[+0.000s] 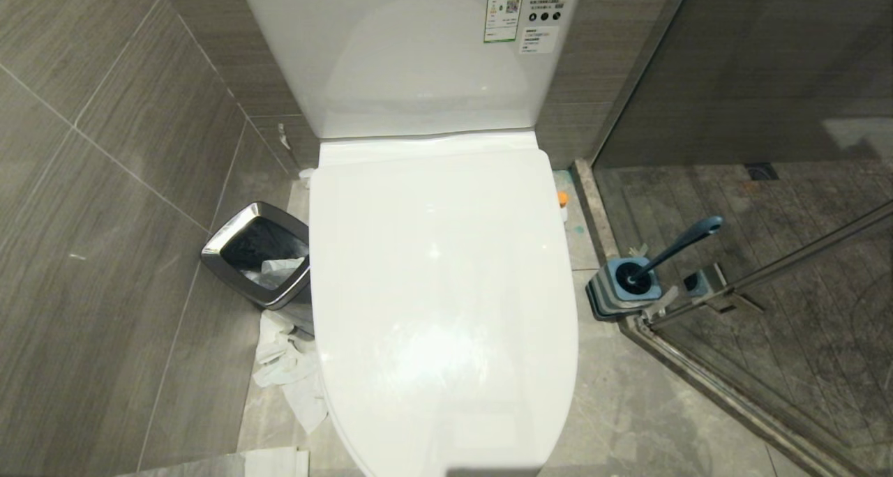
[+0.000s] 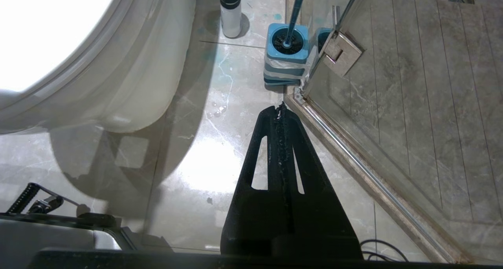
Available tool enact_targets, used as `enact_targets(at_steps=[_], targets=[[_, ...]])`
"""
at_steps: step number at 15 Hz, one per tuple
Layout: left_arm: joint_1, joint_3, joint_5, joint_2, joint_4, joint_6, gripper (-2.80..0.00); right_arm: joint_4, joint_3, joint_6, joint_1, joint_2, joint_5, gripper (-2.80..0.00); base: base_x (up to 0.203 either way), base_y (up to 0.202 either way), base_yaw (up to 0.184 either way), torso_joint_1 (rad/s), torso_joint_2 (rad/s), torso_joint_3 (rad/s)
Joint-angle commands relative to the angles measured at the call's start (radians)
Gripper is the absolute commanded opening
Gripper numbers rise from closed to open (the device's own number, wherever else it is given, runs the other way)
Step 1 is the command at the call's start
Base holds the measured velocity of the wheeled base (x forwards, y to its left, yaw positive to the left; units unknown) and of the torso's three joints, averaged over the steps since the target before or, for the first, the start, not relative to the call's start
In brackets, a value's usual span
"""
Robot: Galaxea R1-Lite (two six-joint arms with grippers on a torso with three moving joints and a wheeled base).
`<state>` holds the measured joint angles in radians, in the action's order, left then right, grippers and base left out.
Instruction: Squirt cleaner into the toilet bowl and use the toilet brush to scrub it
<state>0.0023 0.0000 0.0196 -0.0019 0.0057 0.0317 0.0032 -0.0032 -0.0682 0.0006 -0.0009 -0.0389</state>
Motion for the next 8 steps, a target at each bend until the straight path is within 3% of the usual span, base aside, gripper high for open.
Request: enact_targets(at_steps=[1, 8], targets=[[0.001, 0.002, 0.000, 0.002, 0.000, 0.001, -2.80, 0.000, 0.000, -0.001, 0.000, 0.001, -0.001, -2.80, 0.000, 0.000, 0.000, 0.000, 0.00, 0.000], [0.001, 0.000, 0.000, 0.002, 0.000, 0.001, -2.80, 0.000, 0.000, -0.001, -0.001, 0.001, -0.001, -2.80, 0.000, 0.000, 0.000, 0.000, 0.00, 0.000]])
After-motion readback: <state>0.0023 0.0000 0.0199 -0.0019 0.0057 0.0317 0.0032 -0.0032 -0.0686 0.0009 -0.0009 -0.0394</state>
